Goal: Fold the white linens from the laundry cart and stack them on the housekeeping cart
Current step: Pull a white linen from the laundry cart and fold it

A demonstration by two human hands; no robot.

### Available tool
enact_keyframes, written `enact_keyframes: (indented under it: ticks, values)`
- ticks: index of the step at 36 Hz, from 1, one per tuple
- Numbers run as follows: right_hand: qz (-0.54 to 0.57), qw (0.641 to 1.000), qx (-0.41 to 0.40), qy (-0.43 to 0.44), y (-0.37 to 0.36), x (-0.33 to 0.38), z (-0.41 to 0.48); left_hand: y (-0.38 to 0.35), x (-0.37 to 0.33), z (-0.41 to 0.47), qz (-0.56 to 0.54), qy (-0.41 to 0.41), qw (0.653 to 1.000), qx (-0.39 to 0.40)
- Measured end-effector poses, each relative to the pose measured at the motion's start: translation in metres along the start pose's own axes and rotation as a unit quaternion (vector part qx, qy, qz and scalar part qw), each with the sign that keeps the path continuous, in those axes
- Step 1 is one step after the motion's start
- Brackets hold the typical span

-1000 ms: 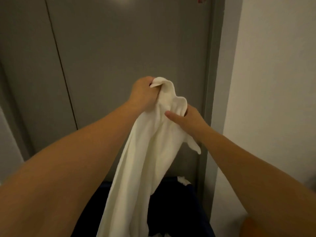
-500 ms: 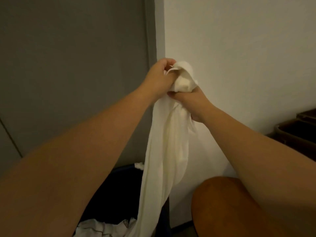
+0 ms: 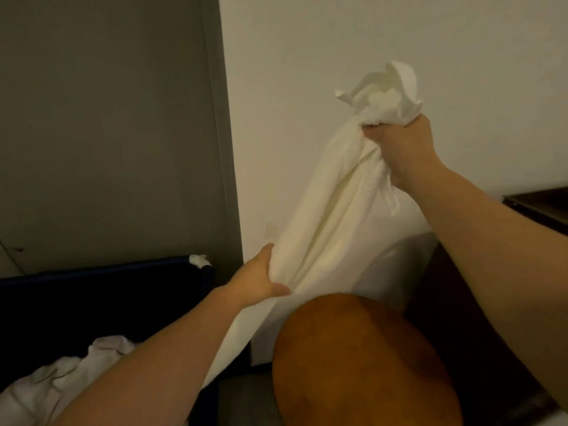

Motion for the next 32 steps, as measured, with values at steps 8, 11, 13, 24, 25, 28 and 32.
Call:
enact_keyframes:
  ticks: [8,11,13,24,25,28,32]
  values:
    - [-0.069,0.997,-0.041,-0.001,0.050,-0.024,0.027,-0.041,0.001,0.051,0.011,0.031,0.995,-0.089]
    - [-0.096,0.993,-0.073,0.011,0.074,-0.021,0.037,-0.022,-0.027,0.076,0.084,-0.002,0.992,-0.098]
    - [-0.119,0.989,-0.086,0.027,0.087,-0.016,0.043,-0.013,-0.058,0.089,0.121,-0.038,0.986,-0.111]
    - [-0.165,0.973,-0.125,0.104,0.168,0.016,0.079,-0.015,-0.239,0.133,0.151,-0.214,0.948,-0.178]
    - [-0.161,0.973,-0.125,0.105,0.176,0.016,0.084,-0.019,-0.249,0.137,0.152,-0.218,0.947,-0.183]
    - [-0.152,0.975,-0.113,0.112,0.202,0.015,0.097,-0.034,-0.278,0.146,0.144,-0.224,0.946,-0.187]
    - [-0.140,0.978,-0.090,0.129,0.242,0.015,0.115,-0.062,-0.328,0.152,0.126,-0.242,0.943,-0.192]
Point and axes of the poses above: each hand's wrist, its own z-axis towards the middle knuckle, its own y-axis out of the back of the hand, x = y × z, the point moved 1 cm from there along z, towards the middle knuckle, and after that the axes turned 1 degree about z, right-handed, at the moved point
